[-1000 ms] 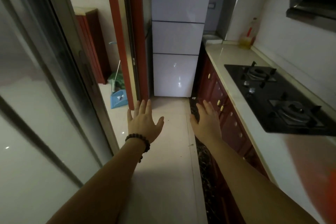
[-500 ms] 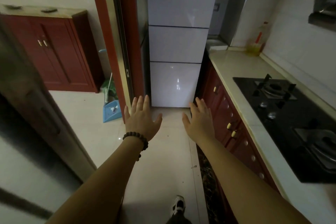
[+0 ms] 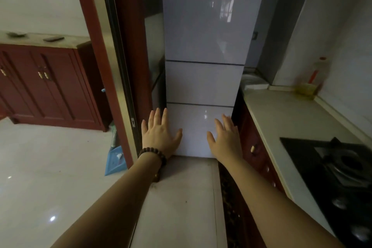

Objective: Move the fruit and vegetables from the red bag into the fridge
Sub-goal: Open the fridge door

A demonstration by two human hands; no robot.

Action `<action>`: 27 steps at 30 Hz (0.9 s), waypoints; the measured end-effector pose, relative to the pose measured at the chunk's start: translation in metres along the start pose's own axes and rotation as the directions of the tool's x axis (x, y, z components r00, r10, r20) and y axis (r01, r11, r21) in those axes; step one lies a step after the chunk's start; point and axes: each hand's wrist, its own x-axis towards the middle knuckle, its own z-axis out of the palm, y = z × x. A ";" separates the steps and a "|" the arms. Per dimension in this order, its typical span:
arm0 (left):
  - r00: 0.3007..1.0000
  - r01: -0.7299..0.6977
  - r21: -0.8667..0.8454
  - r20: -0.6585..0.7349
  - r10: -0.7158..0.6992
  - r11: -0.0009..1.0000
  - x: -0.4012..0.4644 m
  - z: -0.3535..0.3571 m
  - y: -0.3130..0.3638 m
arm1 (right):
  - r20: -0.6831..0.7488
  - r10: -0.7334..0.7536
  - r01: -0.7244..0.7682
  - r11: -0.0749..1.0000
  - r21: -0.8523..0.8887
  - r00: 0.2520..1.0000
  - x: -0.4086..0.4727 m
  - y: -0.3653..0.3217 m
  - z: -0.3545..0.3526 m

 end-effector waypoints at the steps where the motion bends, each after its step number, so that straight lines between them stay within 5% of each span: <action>1: 1.000 -0.003 -0.001 -0.001 0.003 1.000 0.017 0.004 0.003 | -0.004 -0.008 0.008 1.000 -0.006 1.000 0.020 0.004 0.003; 27: 0.998 -0.061 -0.100 -0.036 0.058 0.993 0.479 0.115 -0.037 | -0.140 -0.011 0.009 1.000 -0.015 0.990 0.452 0.011 0.161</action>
